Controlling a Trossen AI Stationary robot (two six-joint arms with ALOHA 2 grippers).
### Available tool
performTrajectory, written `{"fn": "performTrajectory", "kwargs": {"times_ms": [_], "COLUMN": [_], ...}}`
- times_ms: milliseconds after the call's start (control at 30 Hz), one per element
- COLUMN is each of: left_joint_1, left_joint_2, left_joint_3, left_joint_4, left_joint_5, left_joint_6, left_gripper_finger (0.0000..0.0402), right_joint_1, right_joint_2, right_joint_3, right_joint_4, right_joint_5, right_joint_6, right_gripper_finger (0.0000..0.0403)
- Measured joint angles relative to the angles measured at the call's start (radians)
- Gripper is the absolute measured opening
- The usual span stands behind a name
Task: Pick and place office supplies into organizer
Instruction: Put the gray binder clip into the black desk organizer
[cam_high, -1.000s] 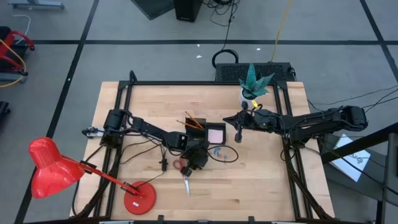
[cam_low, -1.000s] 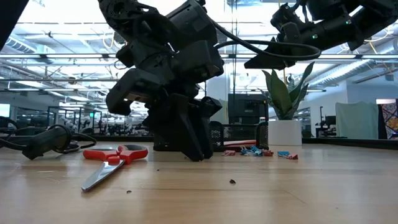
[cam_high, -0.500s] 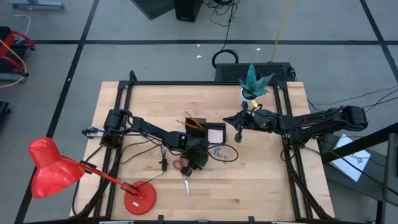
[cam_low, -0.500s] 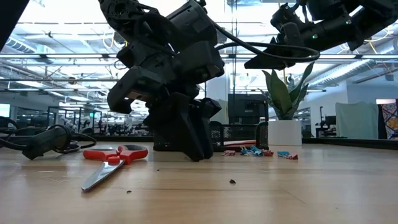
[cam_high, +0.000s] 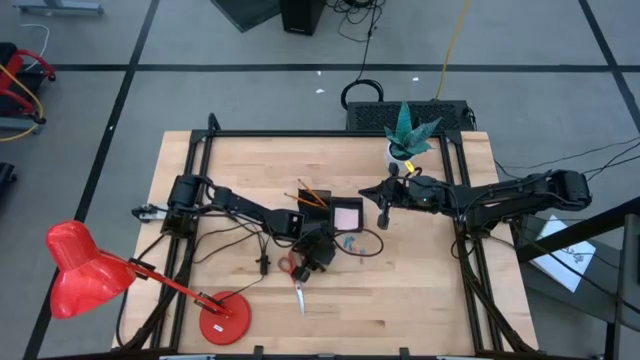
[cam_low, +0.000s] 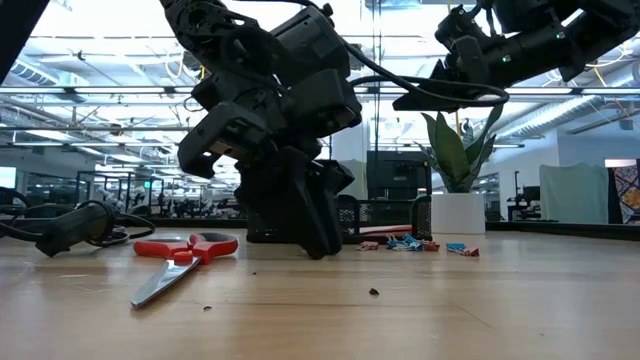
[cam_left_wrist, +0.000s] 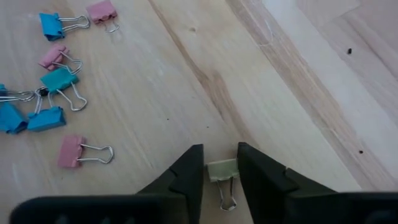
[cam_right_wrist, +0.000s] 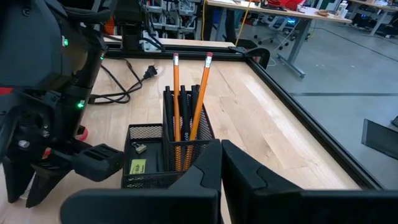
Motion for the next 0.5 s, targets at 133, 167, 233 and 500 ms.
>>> {"fn": "performTrajectory", "kwargs": {"times_ms": [133, 167, 233, 500], "left_joint_1": [0.0, 0.0, 0.0, -0.003], "left_joint_2": [0.0, 0.0, 0.0, -0.041], "left_joint_3": [0.0, 0.0, 0.0, -0.004], "left_joint_4": [0.002, -0.001, -0.003, -0.024], "left_joint_5": [-0.001, 0.001, 0.005, -0.012], "left_joint_6": [-0.002, -0.002, -0.004, -0.001], "left_gripper_finger": [0.0057, 0.0051, 0.0049, 0.0094], "right_joint_1": [0.0, 0.0, 0.0, 0.0], "right_joint_2": [0.0, 0.0, 0.0, 0.0], "right_joint_3": [0.0, 0.0, 0.0, 0.0], "right_joint_4": [0.0, 0.0, 0.0, 0.0], "right_joint_5": [0.0, 0.0, 0.0, 0.0], "right_joint_6": [0.0, 0.0, 0.0, 0.0], "right_gripper_finger": [0.0, 0.0, 0.0, 0.0]}}
